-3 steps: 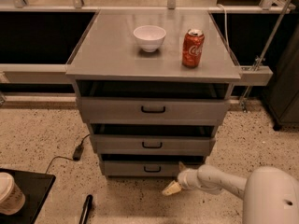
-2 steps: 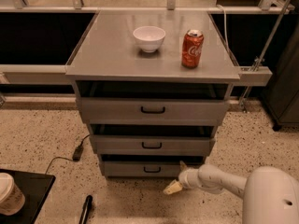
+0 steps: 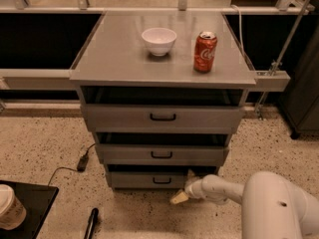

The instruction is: Open bottom drawer

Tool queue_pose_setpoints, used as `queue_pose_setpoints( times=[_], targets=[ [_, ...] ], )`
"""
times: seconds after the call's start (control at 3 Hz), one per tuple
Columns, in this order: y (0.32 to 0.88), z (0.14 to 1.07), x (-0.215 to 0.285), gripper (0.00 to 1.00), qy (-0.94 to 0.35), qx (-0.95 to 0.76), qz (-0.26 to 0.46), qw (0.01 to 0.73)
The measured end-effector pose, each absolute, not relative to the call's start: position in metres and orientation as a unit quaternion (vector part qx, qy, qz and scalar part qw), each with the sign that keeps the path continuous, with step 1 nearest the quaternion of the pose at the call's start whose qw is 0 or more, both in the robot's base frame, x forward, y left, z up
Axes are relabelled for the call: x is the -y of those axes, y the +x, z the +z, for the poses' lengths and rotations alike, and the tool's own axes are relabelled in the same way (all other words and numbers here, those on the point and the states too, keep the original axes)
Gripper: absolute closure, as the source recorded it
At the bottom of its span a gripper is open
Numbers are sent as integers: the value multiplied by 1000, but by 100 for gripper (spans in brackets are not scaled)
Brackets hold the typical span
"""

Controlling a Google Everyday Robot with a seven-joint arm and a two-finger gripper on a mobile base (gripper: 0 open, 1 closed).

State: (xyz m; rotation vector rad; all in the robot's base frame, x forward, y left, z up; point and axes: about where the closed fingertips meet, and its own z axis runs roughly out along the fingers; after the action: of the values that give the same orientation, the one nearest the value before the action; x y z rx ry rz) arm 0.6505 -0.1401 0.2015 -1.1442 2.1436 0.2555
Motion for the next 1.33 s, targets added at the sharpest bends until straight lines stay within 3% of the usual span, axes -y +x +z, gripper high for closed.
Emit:
queue_pose_setpoints(
  times=[0.67, 1.0, 1.33],
  targets=[
    [695, 175, 153, 0, -425, -828, -38, 363],
    [709, 184, 166, 0, -410, -826, -72, 380],
    [708, 177, 163, 0, -410, -829, -58, 377]
  ],
)
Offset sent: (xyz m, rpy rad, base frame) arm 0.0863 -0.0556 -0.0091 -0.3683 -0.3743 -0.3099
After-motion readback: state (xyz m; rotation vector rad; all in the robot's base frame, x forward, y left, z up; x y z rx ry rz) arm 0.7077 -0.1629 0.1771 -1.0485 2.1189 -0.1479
